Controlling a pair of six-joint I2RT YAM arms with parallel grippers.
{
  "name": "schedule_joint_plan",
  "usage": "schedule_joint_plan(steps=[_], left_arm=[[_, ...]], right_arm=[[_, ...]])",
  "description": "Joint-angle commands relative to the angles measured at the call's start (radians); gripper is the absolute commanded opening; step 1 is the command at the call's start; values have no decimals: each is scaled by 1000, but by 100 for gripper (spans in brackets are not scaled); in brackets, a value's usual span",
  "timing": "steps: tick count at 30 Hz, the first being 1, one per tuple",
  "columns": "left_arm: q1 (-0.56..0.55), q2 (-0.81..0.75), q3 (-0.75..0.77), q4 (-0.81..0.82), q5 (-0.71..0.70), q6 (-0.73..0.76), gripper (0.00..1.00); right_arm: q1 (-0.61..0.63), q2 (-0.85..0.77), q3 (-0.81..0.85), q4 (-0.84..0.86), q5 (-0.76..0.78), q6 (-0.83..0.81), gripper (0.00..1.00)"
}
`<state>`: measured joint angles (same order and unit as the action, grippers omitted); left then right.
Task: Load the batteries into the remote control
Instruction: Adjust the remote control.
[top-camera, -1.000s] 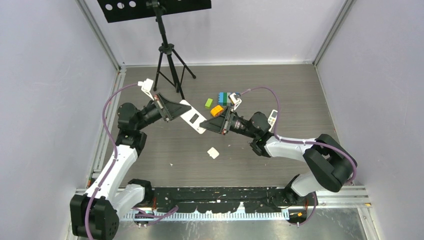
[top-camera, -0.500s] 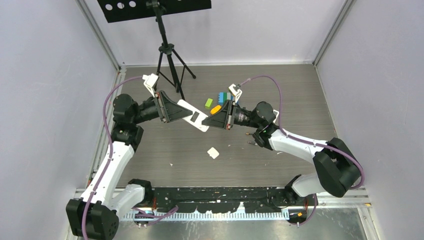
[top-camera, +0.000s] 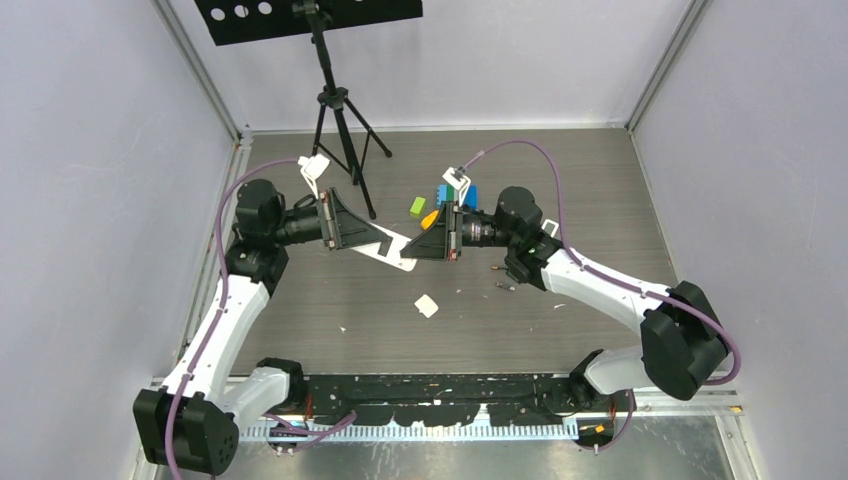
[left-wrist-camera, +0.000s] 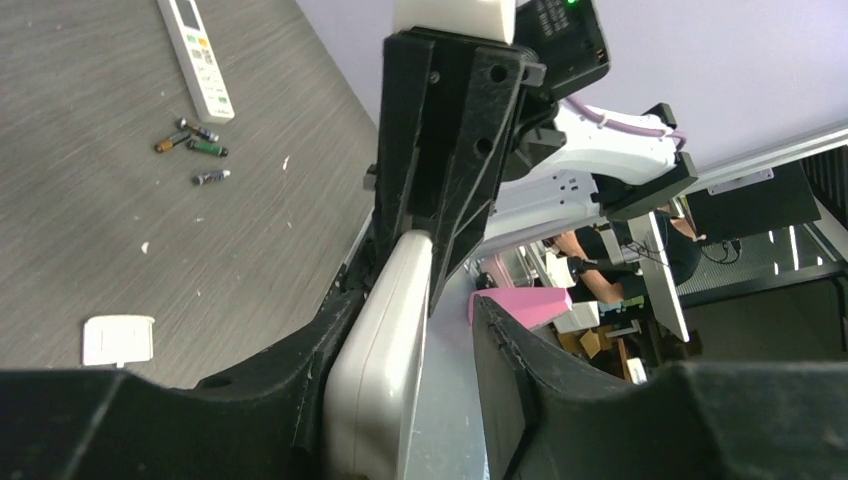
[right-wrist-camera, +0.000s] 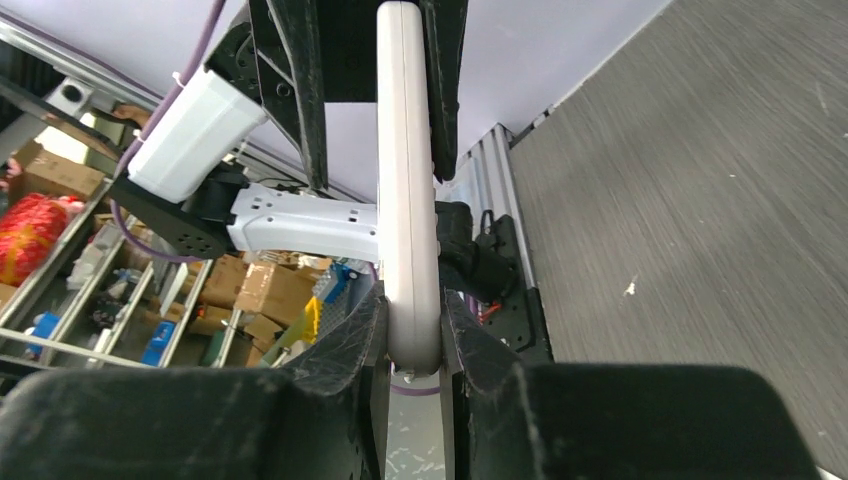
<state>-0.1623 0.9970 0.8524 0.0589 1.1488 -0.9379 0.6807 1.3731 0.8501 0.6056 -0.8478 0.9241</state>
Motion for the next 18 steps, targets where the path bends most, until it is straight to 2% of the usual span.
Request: schedule_joint_plan(steps=[1, 6, 8, 12, 13, 14, 16, 18], left_arm=[[-3, 5, 54, -158, 44, 113, 44], [-3, 12, 59, -234, 65, 178, 38], [-3, 13, 60, -244, 80, 189, 32], [-4, 6, 64, -248, 76, 203, 2], [-5, 4, 65, -249, 72, 208, 0], [-4, 1, 66, -253, 64, 215, 0], [-4, -12, 74, -294, 18, 260, 0], [-3, -23, 98, -387, -78, 328, 0]], right_arm=[[0, -50, 71, -172, 49, -158, 2], [-1, -51, 97, -249, 70, -215, 2], [-1, -48, 104, -263, 67, -225, 2], [-1, -39, 117, -289, 67, -236, 4], [-4, -42, 117, -301, 76, -242, 10], [-6, -44, 114, -310, 89, -247, 20], [-20, -59, 106, -335, 135, -254, 47], [-35, -86, 94, -384, 201, -268, 65]])
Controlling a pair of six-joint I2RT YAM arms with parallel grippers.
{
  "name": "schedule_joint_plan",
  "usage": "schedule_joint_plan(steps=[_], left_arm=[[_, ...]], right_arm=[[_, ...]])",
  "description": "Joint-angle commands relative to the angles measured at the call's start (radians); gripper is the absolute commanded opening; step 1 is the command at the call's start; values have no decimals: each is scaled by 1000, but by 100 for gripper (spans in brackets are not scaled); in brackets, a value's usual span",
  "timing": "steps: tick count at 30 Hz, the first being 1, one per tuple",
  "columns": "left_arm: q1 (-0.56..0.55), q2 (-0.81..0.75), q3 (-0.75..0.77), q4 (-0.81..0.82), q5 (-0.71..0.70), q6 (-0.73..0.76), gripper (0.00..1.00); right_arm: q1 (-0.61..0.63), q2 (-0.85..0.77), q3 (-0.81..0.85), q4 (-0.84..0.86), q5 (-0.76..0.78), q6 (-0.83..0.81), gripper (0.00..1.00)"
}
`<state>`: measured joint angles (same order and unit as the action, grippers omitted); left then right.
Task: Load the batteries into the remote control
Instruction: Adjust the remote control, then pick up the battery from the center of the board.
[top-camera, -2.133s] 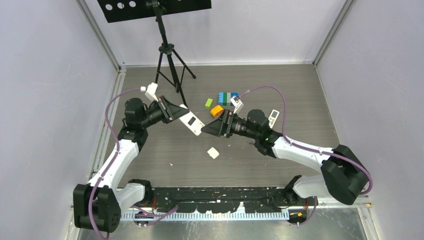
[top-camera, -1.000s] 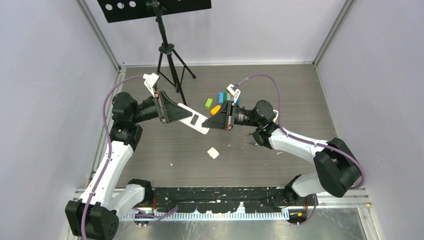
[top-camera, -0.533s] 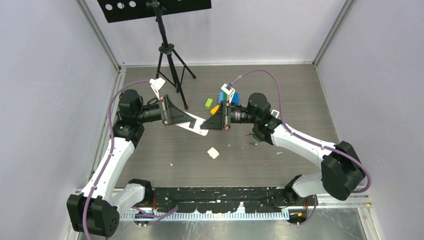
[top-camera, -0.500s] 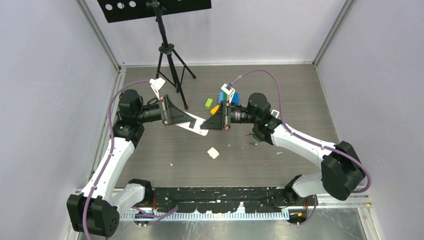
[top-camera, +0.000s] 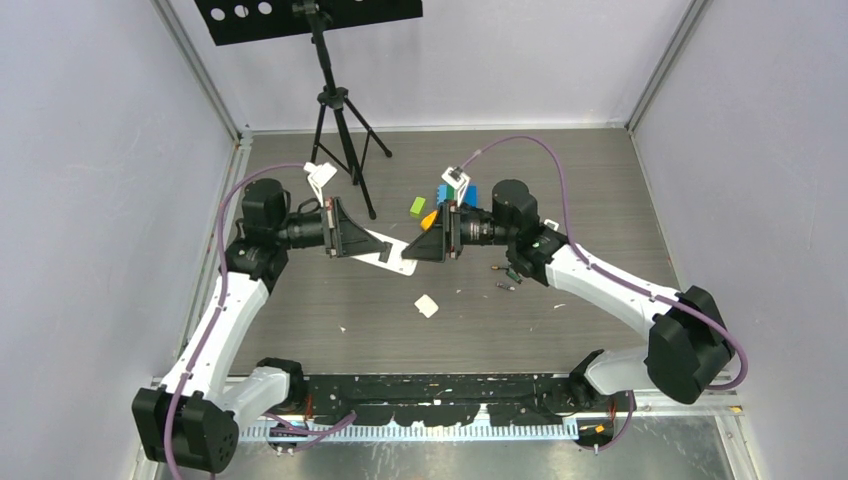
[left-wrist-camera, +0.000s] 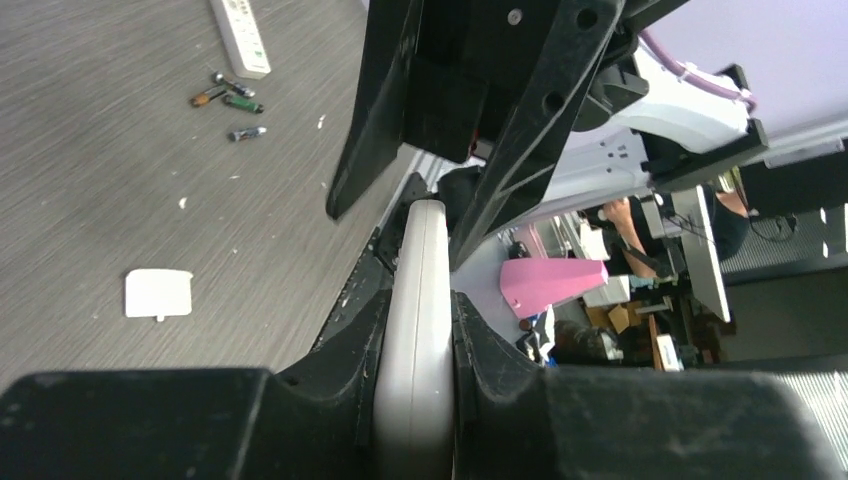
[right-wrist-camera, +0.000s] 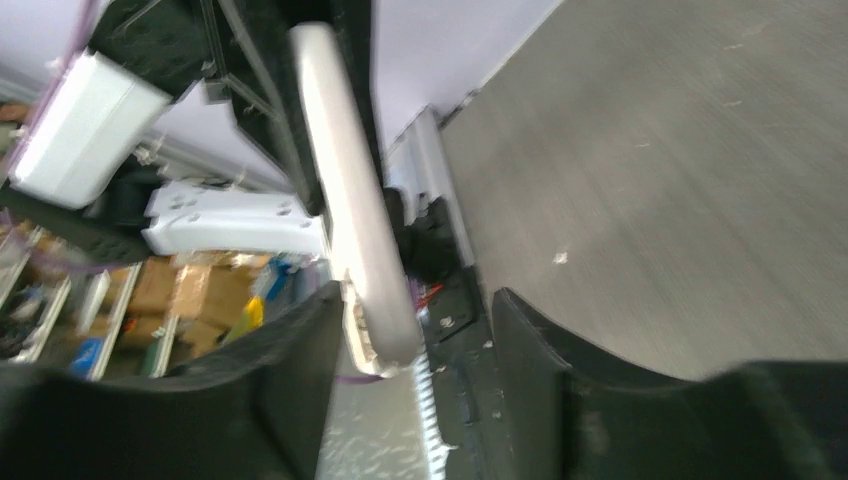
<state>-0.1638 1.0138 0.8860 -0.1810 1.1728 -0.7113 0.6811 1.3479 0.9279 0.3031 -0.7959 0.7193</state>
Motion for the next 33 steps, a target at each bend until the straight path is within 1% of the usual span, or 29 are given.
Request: schedule_joint_plan(steps=[1, 3, 5, 6, 7, 8, 10, 12, 14, 16, 19, 23, 25, 26, 27, 30, 33], left_arm=[[-2, -46, 76, -189, -163, 128, 0], [-3, -60, 85, -258, -310, 162, 0], [-3, -77, 82, -290, -500, 167, 0], [-5, -91, 72, -292, -549, 165, 0], [-10, -113, 48, -254, -553, 165, 0], [-14, -145, 19, -170, -532, 157, 0], [-21, -187, -37, -61, -494, 112, 0], [-26, -207, -80, 66, -461, 67, 0], [-29, -207, -95, 96, -447, 51, 0], [-29, -197, -96, 91, -443, 52, 0], [-30, -182, -99, 90, -443, 43, 0], [-31, -174, -118, 120, -445, 21, 0], [-32, -174, -131, 142, -448, 8, 0], [-31, -176, -136, 148, -453, 5, 0], [-31, -182, -138, 145, -460, 12, 0], [-31, -206, -153, 124, -505, 39, 0], [-32, -241, -178, 130, -535, 47, 0]], right_arm=[[-42, -81, 9, -112, 200, -74, 70], [-57, -125, -12, -189, 325, -87, 75], [-69, -161, -24, -316, 481, -89, 76], [-73, -172, -22, -361, 567, -83, 76], [-76, -175, -16, -433, 652, -81, 75], [-77, -171, -8, -526, 732, -81, 72], [-77, -150, 14, -662, 888, -88, 62], [-77, -129, 24, -754, 978, -104, 52], [-79, -115, 24, -821, 1050, -101, 48], [-87, -88, 32, -895, 1096, -76, 49], [-108, -34, 45, -986, 1111, -8, 51], [-116, 26, 29, -1003, 1104, 83, 50], [-118, 55, 23, -1006, 1101, 156, 44], [-118, 67, 14, -1002, 1092, 230, 39], [-118, 76, 2, -989, 1078, 285, 38], [-118, 99, -33, -943, 1047, 409, 40], [-117, 130, -21, -941, 1058, 467, 44]])
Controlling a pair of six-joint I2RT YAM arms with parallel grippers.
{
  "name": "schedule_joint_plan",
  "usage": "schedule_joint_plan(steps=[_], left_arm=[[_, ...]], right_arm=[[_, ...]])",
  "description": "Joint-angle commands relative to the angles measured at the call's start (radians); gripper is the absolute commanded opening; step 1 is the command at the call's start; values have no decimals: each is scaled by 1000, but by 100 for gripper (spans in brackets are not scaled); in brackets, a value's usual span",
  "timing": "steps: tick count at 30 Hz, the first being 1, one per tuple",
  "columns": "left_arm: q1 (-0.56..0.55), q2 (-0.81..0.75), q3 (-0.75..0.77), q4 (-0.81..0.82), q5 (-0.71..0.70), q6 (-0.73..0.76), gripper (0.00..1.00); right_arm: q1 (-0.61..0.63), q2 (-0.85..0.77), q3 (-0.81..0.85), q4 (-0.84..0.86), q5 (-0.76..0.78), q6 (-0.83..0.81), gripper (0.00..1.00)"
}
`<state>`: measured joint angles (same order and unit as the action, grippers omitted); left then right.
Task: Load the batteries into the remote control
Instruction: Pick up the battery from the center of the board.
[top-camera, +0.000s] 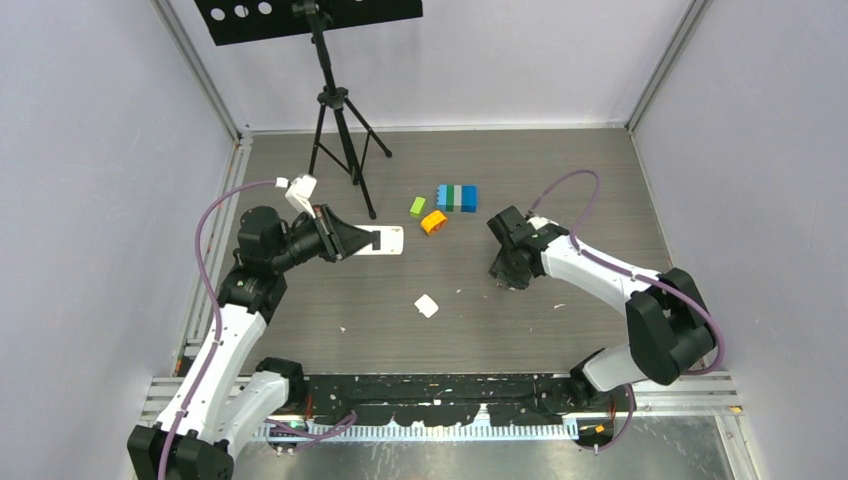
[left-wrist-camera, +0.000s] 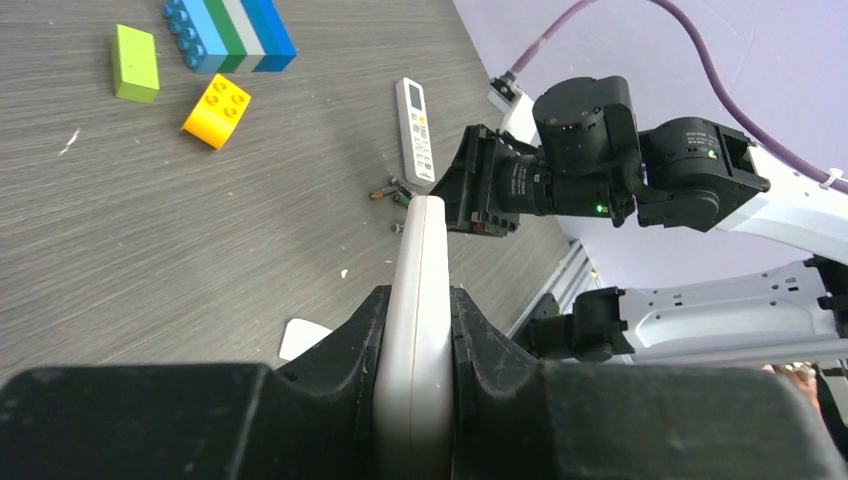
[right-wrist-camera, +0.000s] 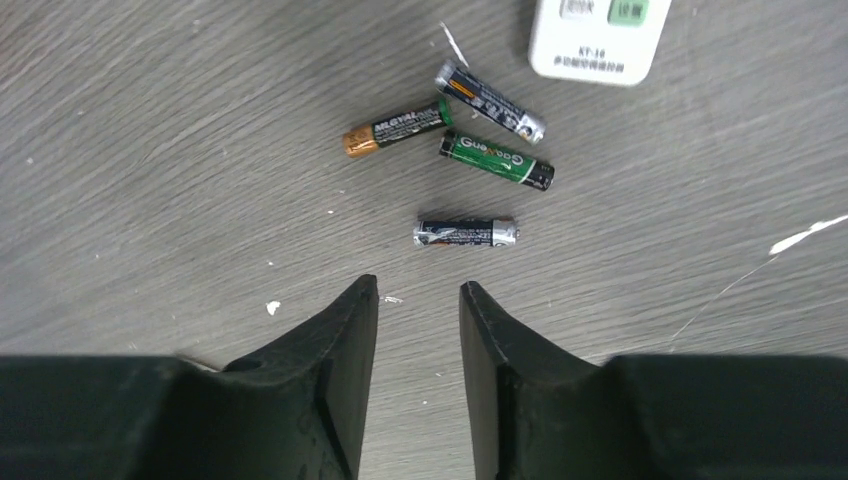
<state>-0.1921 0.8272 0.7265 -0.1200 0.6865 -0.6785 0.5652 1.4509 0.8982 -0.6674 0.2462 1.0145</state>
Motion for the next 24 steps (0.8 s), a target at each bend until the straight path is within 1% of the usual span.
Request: schedule_joint_plan(steps=[1, 7, 11, 19, 24], left_arm=[[-3, -61, -23, 68, -52, 16, 0], [-3, -70, -25, 60, -53, 20, 0], [-3, -78, -28, 57, -60, 20, 0], [-4, -71, -23, 44, -68, 28, 0], [-5, -70, -17, 26, -84, 34, 0]], right_arm=[[-2, 40, 16, 24, 26, 188, 44], [-2, 96, 31, 9, 71, 301, 46], [-4, 123, 40, -25, 89, 343, 46], [-15, 112, 17, -19, 174, 381, 45], [-33, 133, 10, -24, 155, 378, 45]])
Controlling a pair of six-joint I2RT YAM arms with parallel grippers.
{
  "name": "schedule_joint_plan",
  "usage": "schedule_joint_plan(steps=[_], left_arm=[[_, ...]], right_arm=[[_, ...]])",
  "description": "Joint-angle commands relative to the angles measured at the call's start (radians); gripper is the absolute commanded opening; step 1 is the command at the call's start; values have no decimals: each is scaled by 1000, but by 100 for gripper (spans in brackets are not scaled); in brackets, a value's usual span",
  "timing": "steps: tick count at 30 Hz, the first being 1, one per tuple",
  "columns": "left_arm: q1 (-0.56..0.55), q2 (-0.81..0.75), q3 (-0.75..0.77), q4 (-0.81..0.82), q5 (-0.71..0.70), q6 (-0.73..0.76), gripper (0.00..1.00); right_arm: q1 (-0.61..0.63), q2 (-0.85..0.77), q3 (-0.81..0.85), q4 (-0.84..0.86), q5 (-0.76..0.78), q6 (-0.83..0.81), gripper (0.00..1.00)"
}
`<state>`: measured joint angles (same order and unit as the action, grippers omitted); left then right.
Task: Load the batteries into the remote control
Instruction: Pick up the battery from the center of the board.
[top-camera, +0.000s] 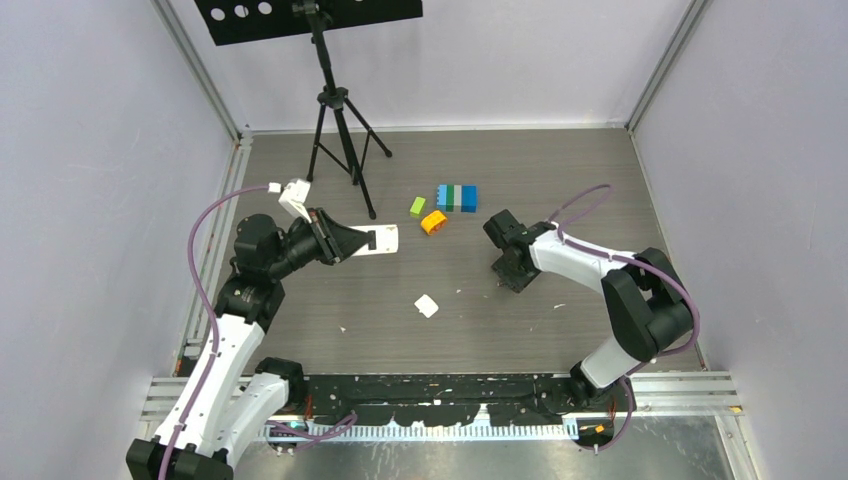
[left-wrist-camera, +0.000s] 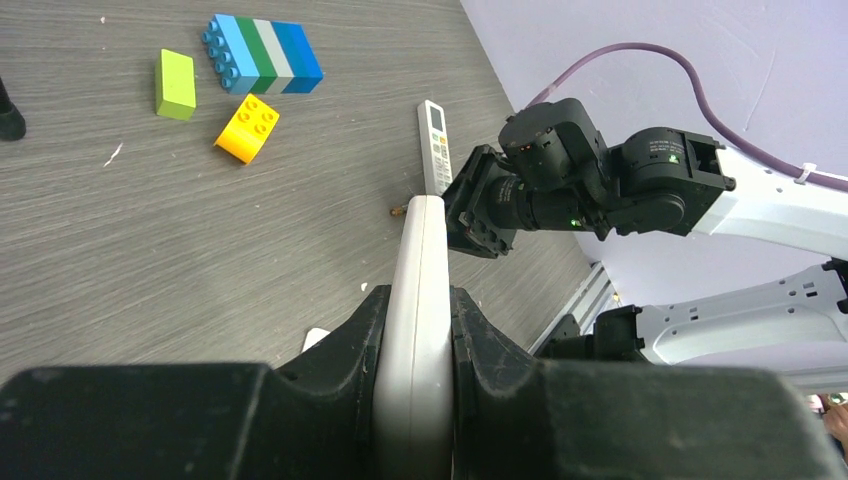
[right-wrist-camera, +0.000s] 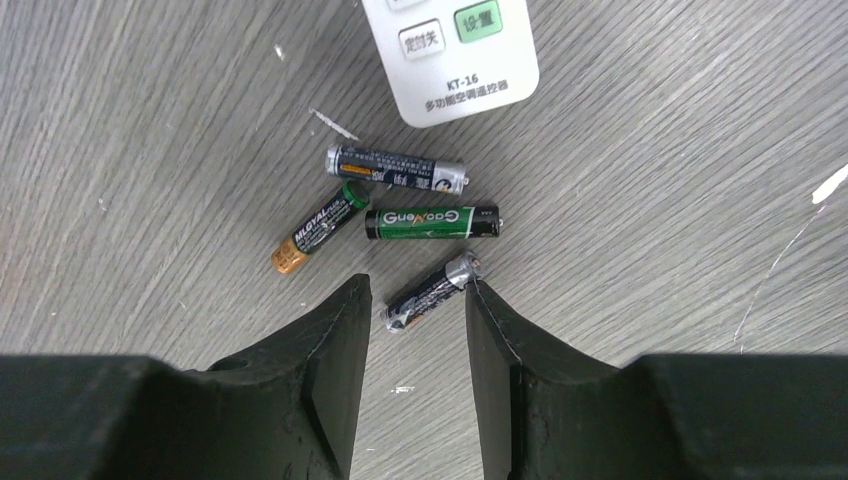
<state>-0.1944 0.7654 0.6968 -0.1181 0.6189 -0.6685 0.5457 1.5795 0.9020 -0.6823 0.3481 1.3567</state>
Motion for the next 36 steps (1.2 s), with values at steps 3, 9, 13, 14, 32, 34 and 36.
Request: schedule_joint_plan(steps=[3, 9, 13, 14, 32, 34, 36], left_arm=[[-3, -9, 15, 22, -23, 23, 0], [-4, 5, 19, 22, -25, -4, 0], [-5, 44, 33, 27, -1, -45, 0], [-8, 53, 33, 34, 5, -52, 0], [-155, 204, -10, 326, 13, -179, 0], [-155, 218, -14, 367, 19, -211, 0], [-155, 231, -20, 419, 28, -252, 0]], right_arm=[[-13, 10, -5, -17, 48, 44, 36], [-13, 21, -28, -6, 15, 29, 28], [-13, 35, -40, 13, -33, -1, 29], [-13, 38, -43, 17, -46, -10, 29], [185, -366, 31, 234, -25, -318, 0], [212, -424, 41, 323, -18, -401, 0], [243, -473, 53, 404, -15, -483, 0]])
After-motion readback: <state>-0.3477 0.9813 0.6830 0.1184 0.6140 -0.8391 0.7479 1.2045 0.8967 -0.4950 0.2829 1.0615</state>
